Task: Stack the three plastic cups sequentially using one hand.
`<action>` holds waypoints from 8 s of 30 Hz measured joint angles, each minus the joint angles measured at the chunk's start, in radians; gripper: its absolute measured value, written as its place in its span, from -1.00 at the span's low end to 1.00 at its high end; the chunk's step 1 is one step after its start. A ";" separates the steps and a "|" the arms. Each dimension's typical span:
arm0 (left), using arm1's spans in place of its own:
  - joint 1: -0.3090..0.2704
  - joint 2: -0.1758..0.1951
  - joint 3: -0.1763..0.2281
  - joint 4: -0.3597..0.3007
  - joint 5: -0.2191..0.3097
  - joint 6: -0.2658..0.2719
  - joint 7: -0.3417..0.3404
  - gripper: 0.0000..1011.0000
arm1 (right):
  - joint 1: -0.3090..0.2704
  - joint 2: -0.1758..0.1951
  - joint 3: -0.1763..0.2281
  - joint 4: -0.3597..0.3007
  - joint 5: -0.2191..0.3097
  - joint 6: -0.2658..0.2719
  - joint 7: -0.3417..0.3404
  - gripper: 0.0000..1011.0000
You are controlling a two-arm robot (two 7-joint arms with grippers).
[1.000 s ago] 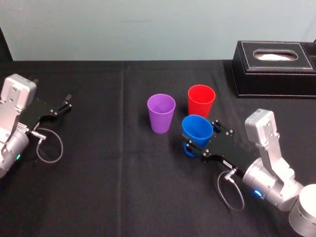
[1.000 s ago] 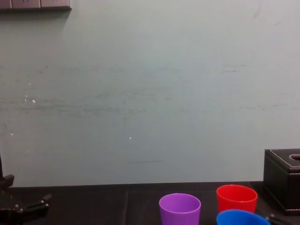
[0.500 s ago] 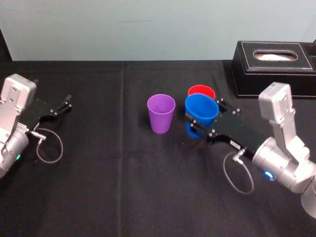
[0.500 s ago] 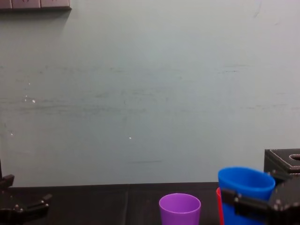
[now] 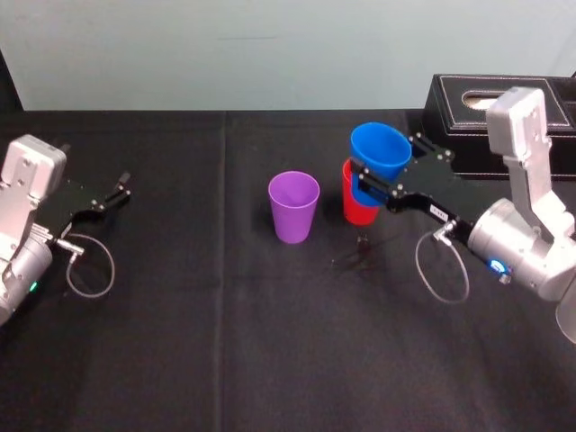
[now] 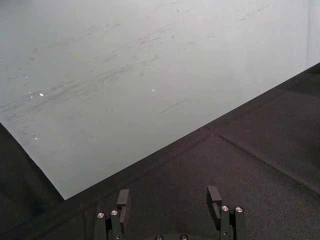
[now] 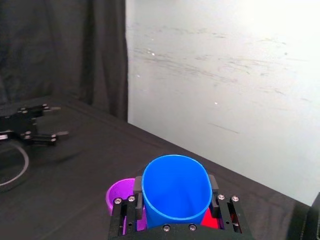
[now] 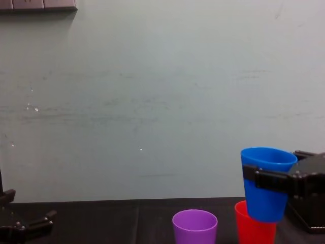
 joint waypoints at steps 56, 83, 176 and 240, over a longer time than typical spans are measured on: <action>0.000 0.000 0.000 0.000 0.000 0.000 0.000 0.99 | 0.160 -0.080 -0.037 0.233 -0.046 0.002 -0.022 0.43; 0.000 0.000 0.000 0.000 0.000 0.000 0.000 0.99 | 0.165 -0.096 -0.051 0.311 -0.064 -0.044 -0.004 0.43; 0.000 0.000 0.000 0.000 0.000 0.000 0.000 0.99 | -0.068 -0.063 -0.113 0.143 -0.056 -0.109 0.020 0.98; 0.000 0.000 0.000 0.000 0.000 0.000 0.000 0.99 | 0.089 -0.282 -0.119 0.376 -0.212 -0.170 -0.088 0.98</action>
